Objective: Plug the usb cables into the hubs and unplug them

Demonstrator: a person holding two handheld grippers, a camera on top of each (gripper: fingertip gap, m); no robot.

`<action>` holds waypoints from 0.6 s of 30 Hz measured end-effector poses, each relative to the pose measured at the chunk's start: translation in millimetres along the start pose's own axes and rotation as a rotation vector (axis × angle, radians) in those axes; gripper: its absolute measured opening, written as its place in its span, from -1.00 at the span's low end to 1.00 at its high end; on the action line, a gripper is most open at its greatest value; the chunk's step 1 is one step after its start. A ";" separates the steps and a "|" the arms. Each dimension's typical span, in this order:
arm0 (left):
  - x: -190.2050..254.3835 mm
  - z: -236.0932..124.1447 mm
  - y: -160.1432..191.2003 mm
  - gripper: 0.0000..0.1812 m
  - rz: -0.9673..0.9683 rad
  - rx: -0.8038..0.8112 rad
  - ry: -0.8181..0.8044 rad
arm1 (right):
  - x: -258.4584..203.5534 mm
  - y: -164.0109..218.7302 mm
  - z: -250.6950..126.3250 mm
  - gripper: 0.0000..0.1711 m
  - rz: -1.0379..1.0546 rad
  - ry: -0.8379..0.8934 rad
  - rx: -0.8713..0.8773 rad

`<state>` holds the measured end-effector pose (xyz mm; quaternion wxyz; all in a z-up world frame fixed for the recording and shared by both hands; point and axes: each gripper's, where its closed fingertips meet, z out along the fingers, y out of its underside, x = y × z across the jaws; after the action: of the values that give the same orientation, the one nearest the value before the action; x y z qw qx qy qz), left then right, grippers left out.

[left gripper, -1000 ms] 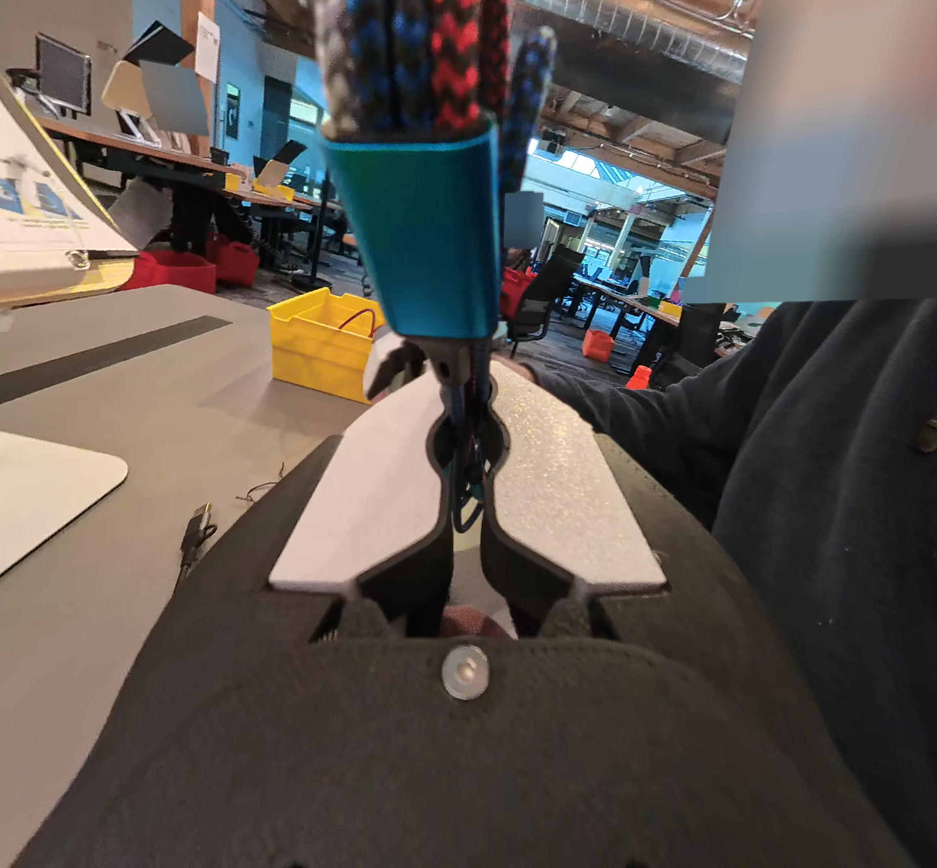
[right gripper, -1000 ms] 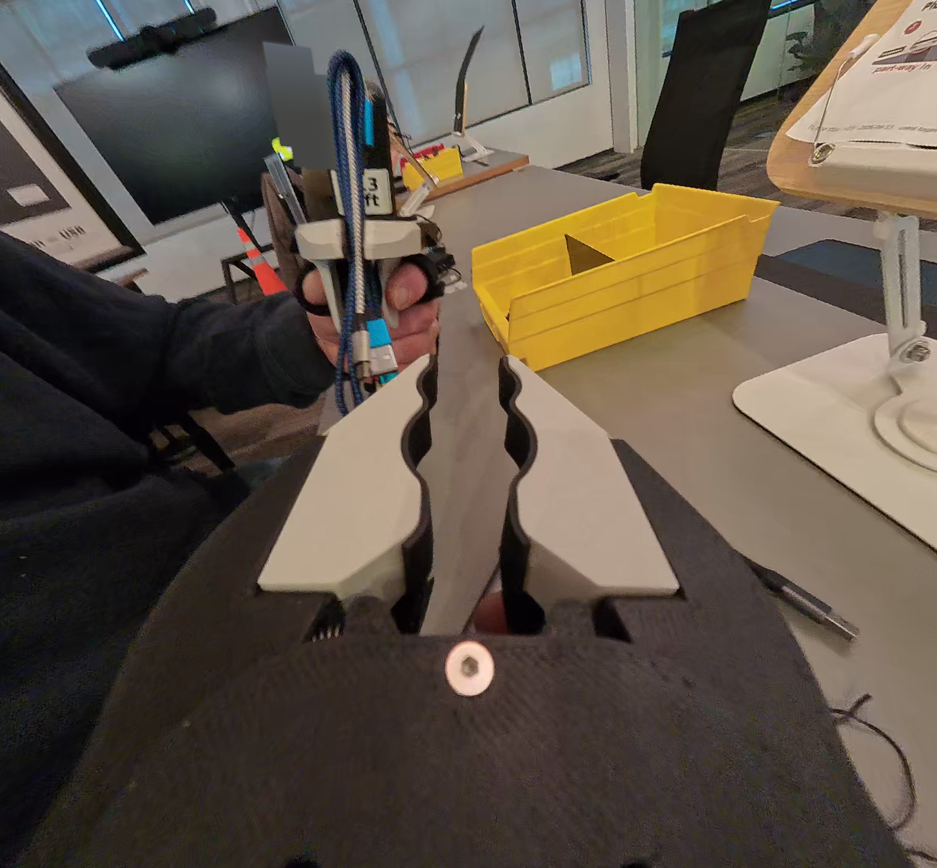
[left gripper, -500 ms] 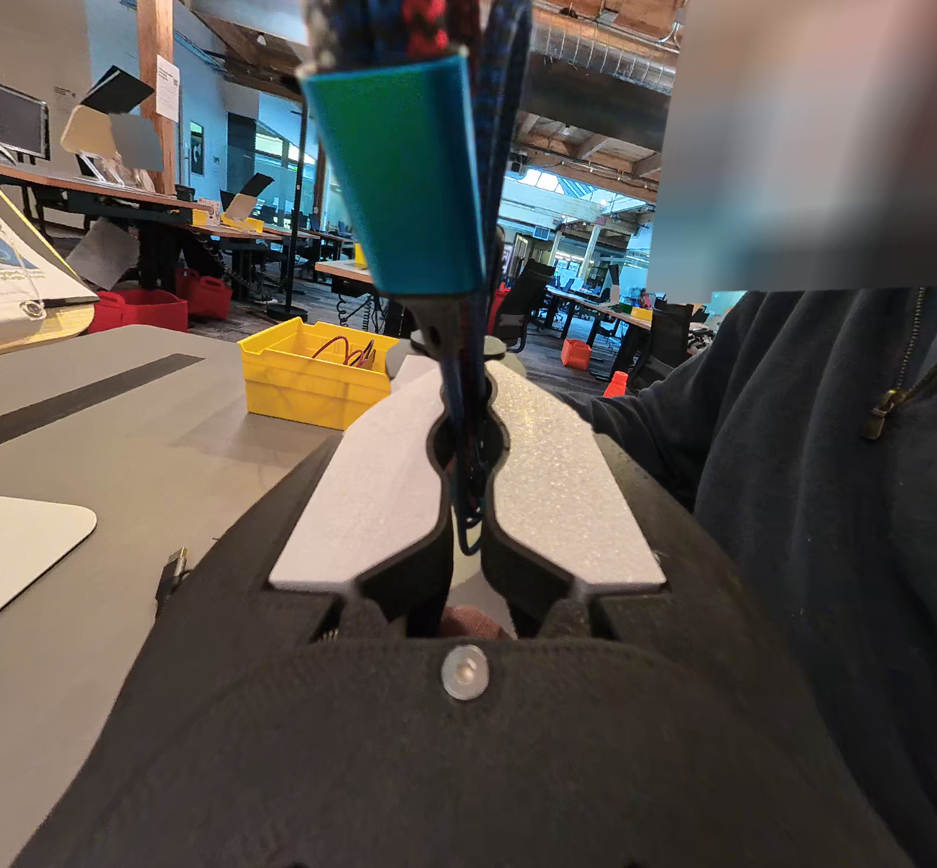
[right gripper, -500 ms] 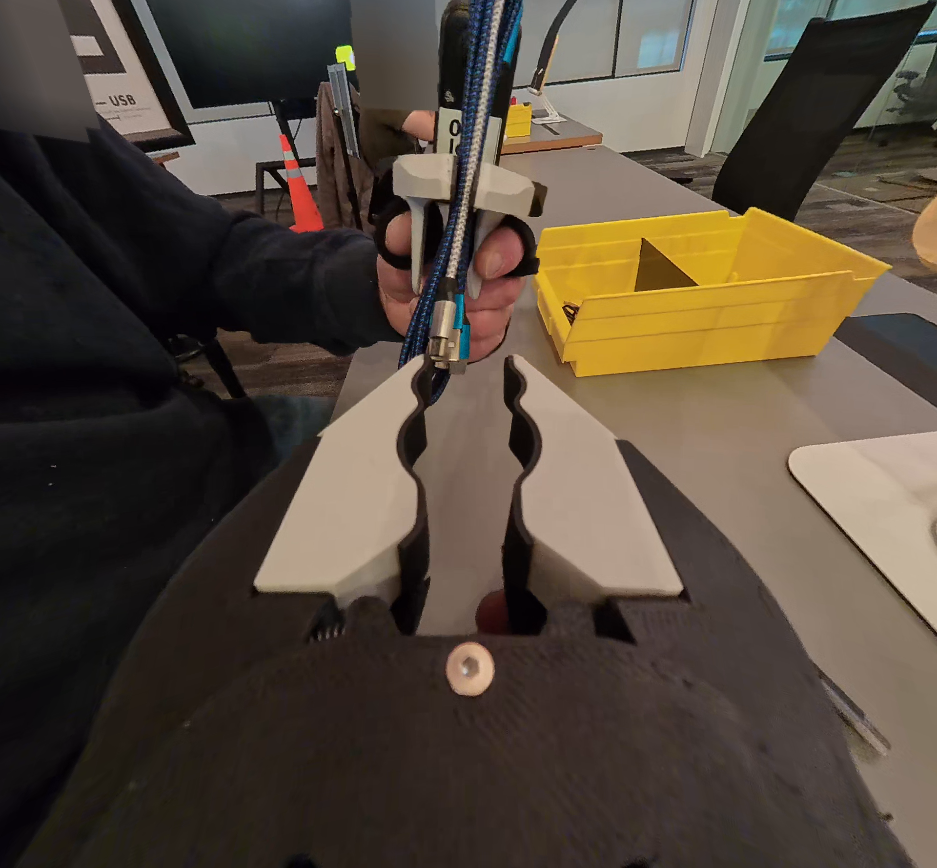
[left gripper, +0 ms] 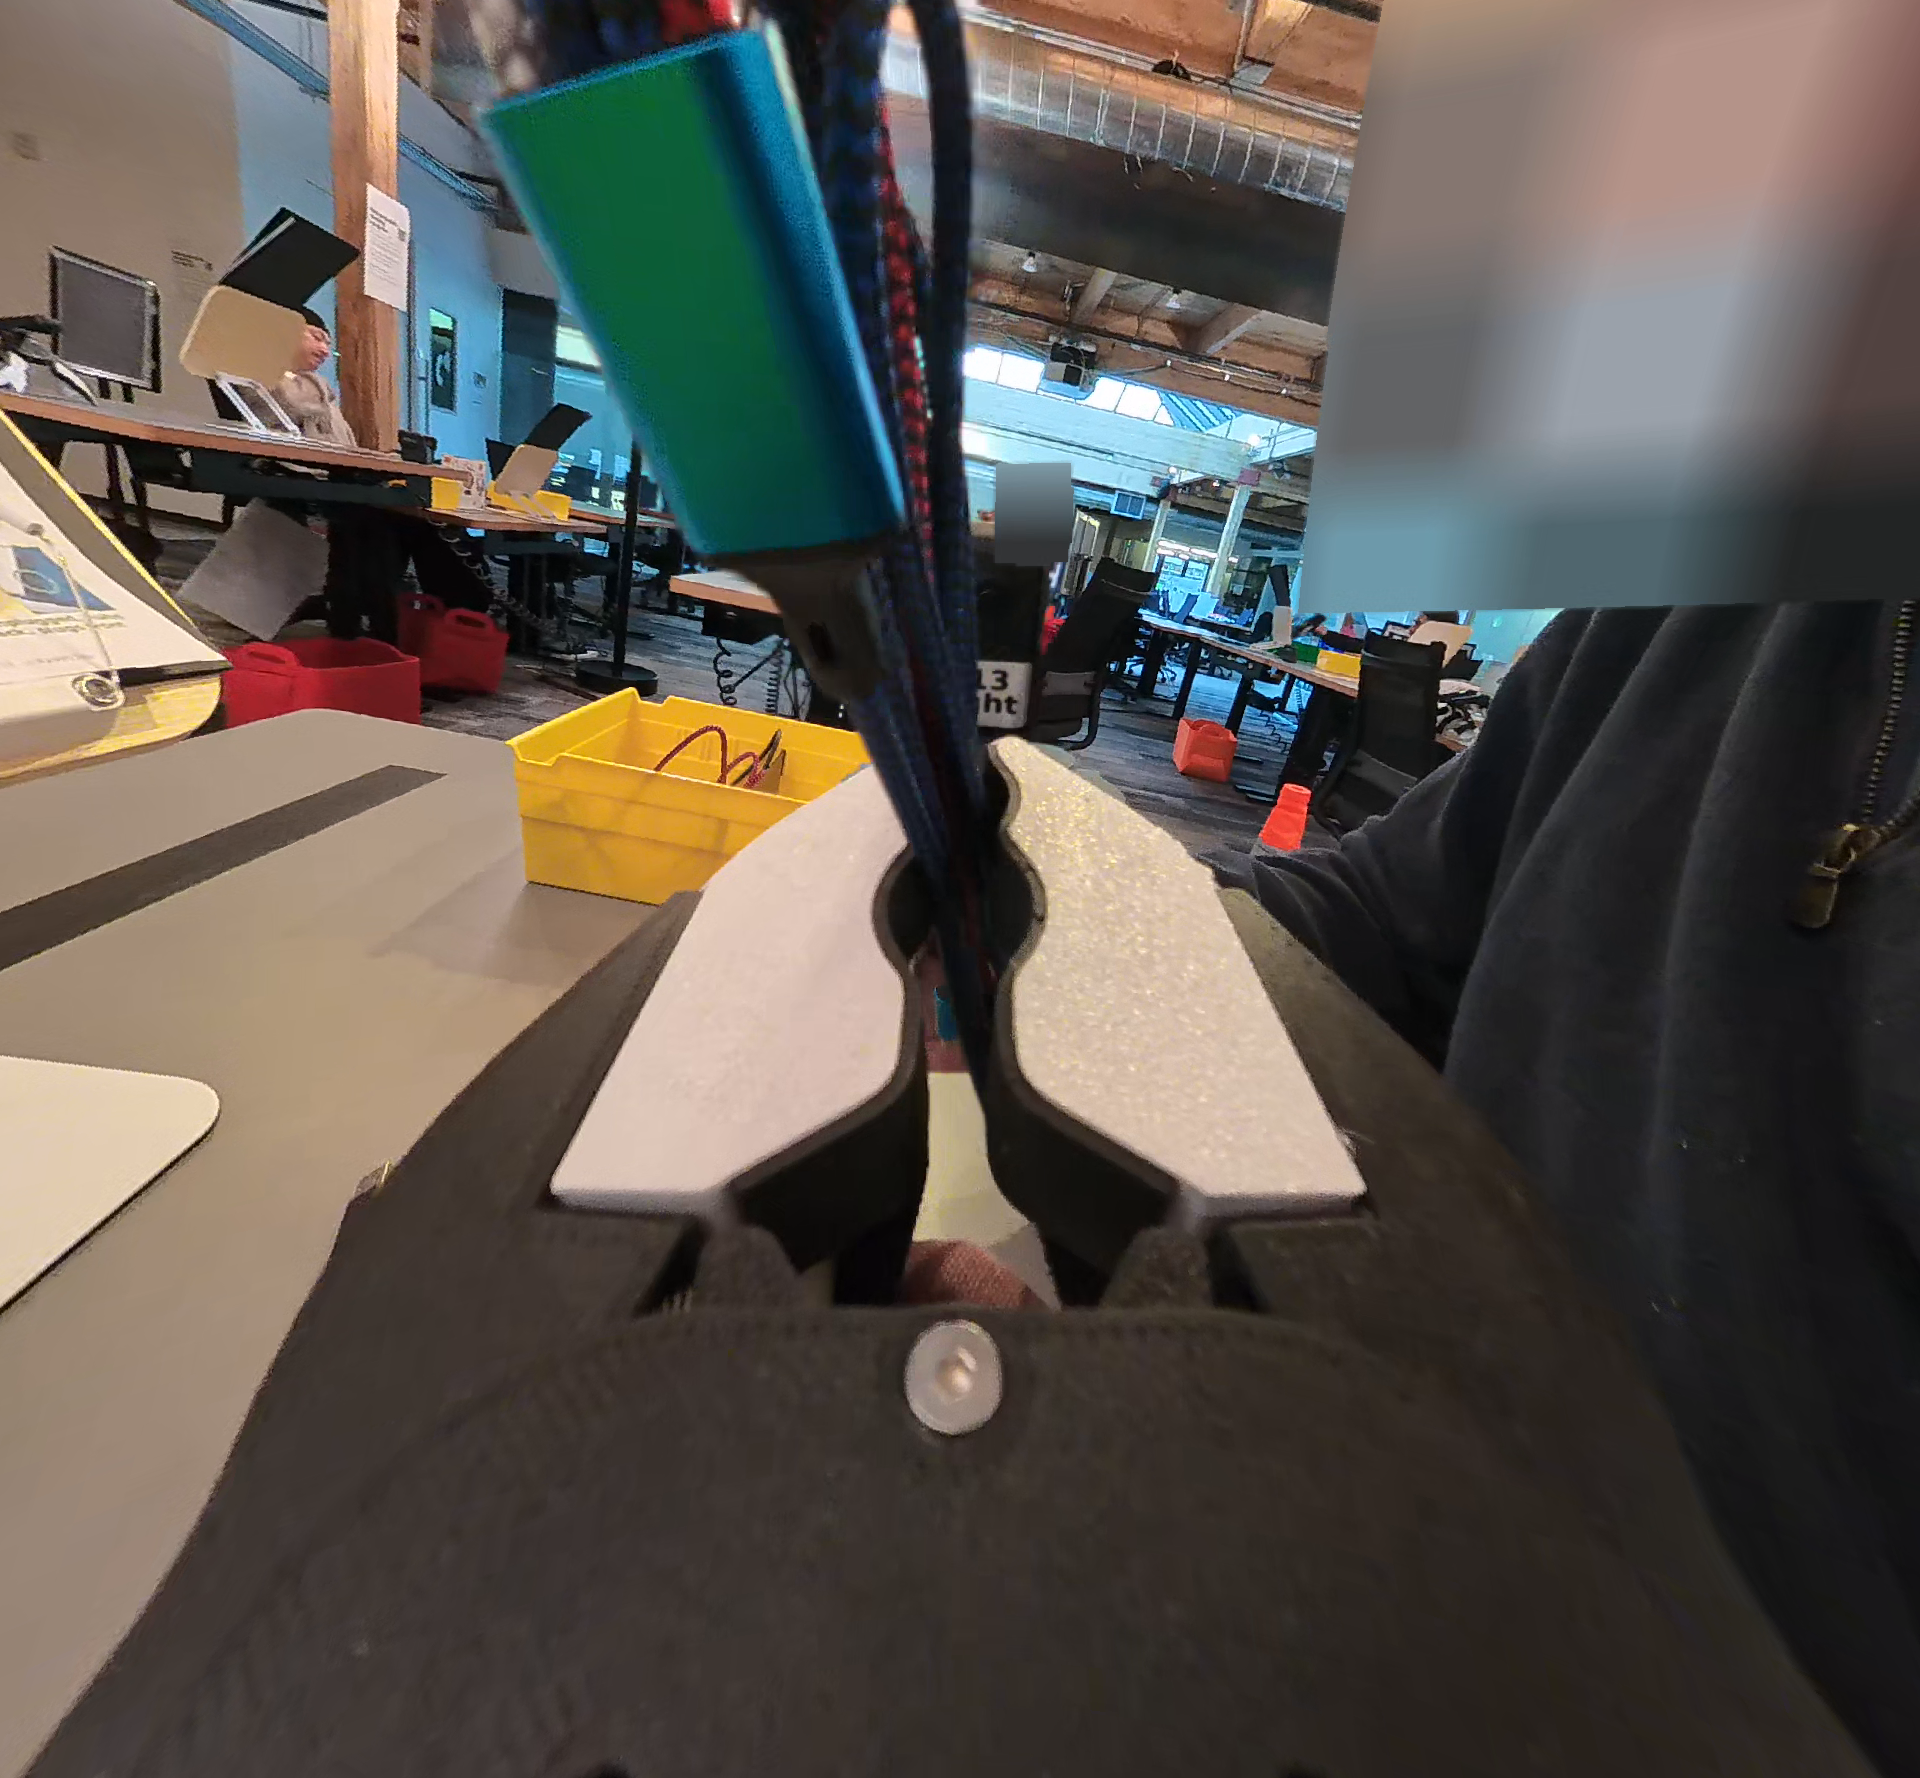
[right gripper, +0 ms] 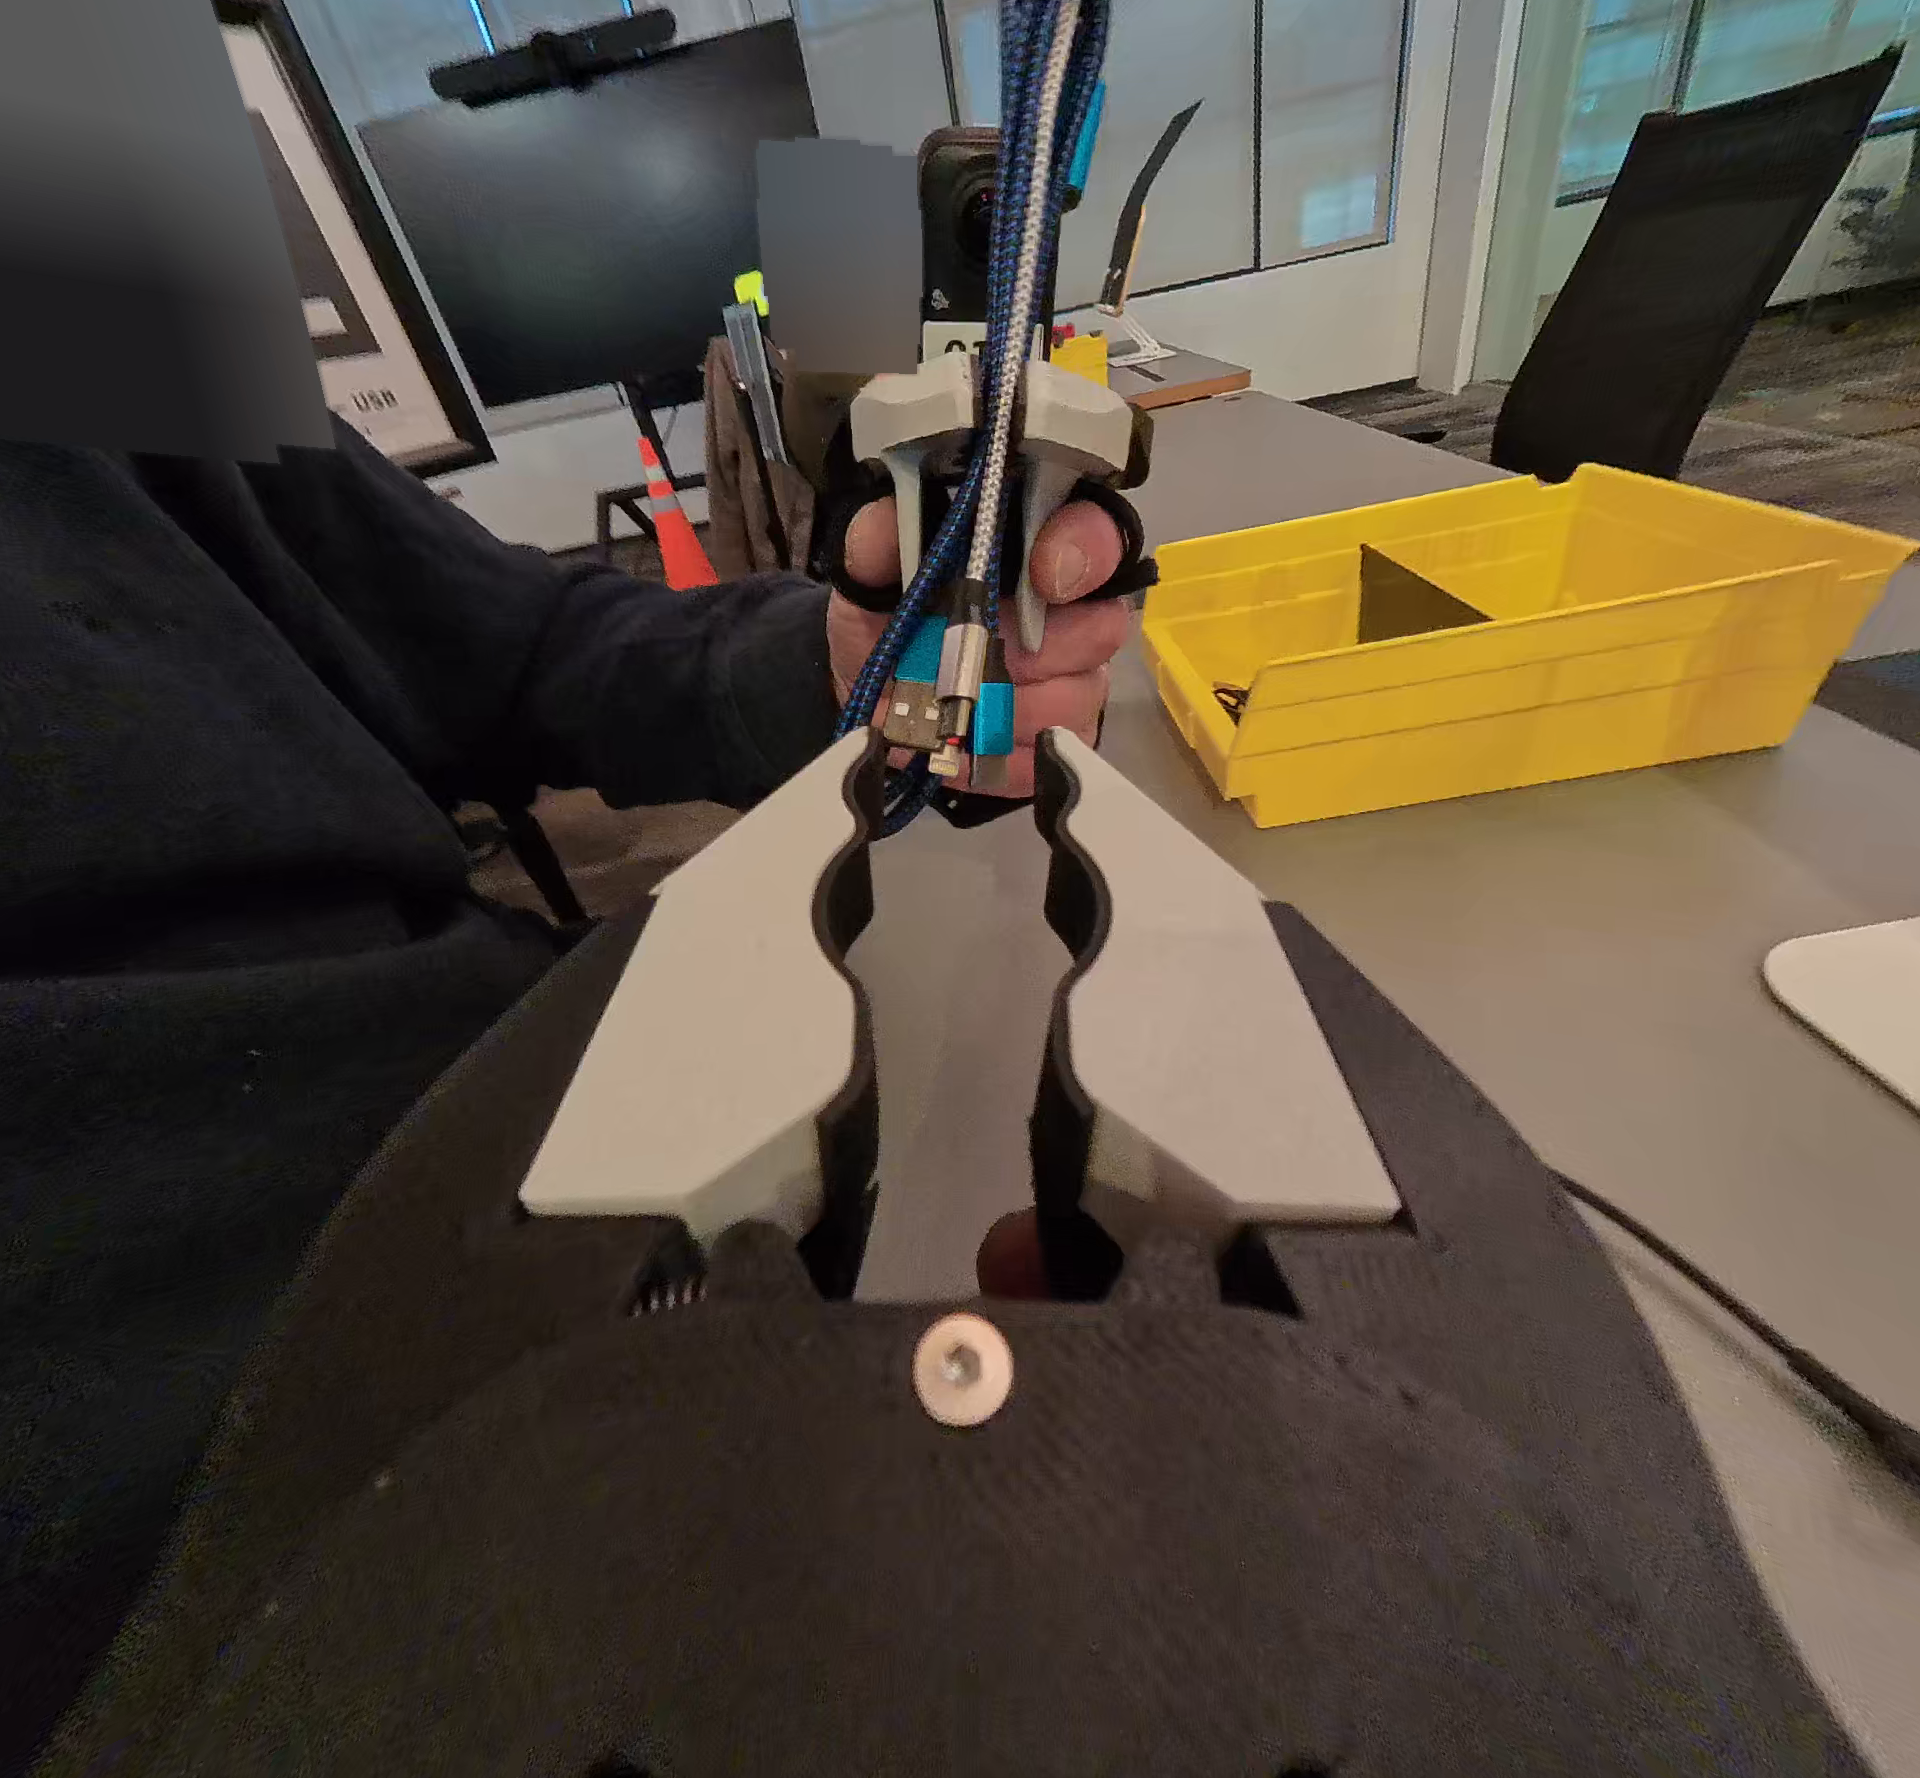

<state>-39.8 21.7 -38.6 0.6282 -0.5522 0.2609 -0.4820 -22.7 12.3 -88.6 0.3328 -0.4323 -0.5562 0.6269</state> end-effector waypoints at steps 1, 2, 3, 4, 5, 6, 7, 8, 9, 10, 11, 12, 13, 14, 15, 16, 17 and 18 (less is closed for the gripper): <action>0.0 0.0 -0.6 -0.93 0.005 0.001 -0.005 | -0.6 -1.1 -0.6 -0.71 0.029 -0.012 0.014; -0.8 0.0 -1.2 -0.93 0.012 0.003 -0.015 | -2.6 -2.7 -1.2 -0.70 0.053 -0.031 0.033; -0.5 0.2 -1.4 -0.93 0.018 0.002 -0.017 | -5.6 -3.3 -1.2 -0.59 0.071 -0.052 0.043; -0.8 0.6 -0.2 -0.94 0.029 -0.006 -0.023 | -6.0 -1.7 -0.3 -0.62 0.079 -0.053 0.035; -0.3 1.2 1.2 -0.94 0.034 -0.013 -0.022 | -2.9 1.5 1.2 -0.72 0.076 -0.025 0.021; 0.6 2.3 2.4 -0.94 0.030 -0.016 -0.018 | -0.1 3.4 2.0 -0.77 0.077 -0.003 0.018; 2.1 3.3 2.4 -0.94 0.024 -0.010 -0.010 | -0.1 3.2 2.3 -0.78 0.088 -0.006 0.030; 2.7 4.0 2.2 -0.94 0.022 -0.008 -0.008 | -0.9 3.3 2.4 -0.79 0.100 -0.016 0.040; 2.3 4.2 2.9 -0.93 0.028 -0.014 -0.013 | -1.2 3.9 2.3 -0.79 0.110 -0.023 0.047; 3.0 4.1 3.0 -0.93 0.034 -0.018 -0.010 | -2.2 3.1 1.5 -0.81 0.125 -0.034 0.061; 4.2 3.8 2.1 -0.93 0.031 -0.014 -0.002 | -3.7 0.3 0.1 -0.82 0.149 -0.055 0.085; 5.1 3.6 0.9 -0.93 0.027 -0.008 0.004 | -5.3 -3.0 -1.7 -0.82 0.179 -0.080 0.112; 7.1 3.7 0.3 -0.93 0.028 -0.007 0.017 | -7.4 -5.6 -3.3 -0.82 0.214 -0.113 0.135; 10.0 4.0 0.0 -0.94 0.028 -0.009 0.036 | -8.2 -7.3 -4.8 -0.84 0.248 -0.140 0.155; 12.7 4.8 -0.3 -0.94 0.033 -0.011 0.049 | -7.2 -8.8 -6.5 -0.85 0.284 -0.159 0.180; 15.1 5.7 0.0 -0.94 0.043 -0.016 0.058 | -6.9 -10.8 -8.7 -0.85 0.331 -0.191 0.211; 17.5 6.4 -0.2 -0.94 0.051 -0.020 0.067 | -8.4 -12.0 -10.3 -0.83 0.384 -0.237 0.235; 19.2 7.1 -0.4 -0.93 0.059 -0.024 0.072 | -10.4 -11.0 -9.7 -0.83 0.415 -0.268 0.238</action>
<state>-26.2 7.6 -32.5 0.6257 -0.5341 0.3052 -0.4796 -10.4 8.7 -76.1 0.1692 -0.4082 -0.4170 0.7943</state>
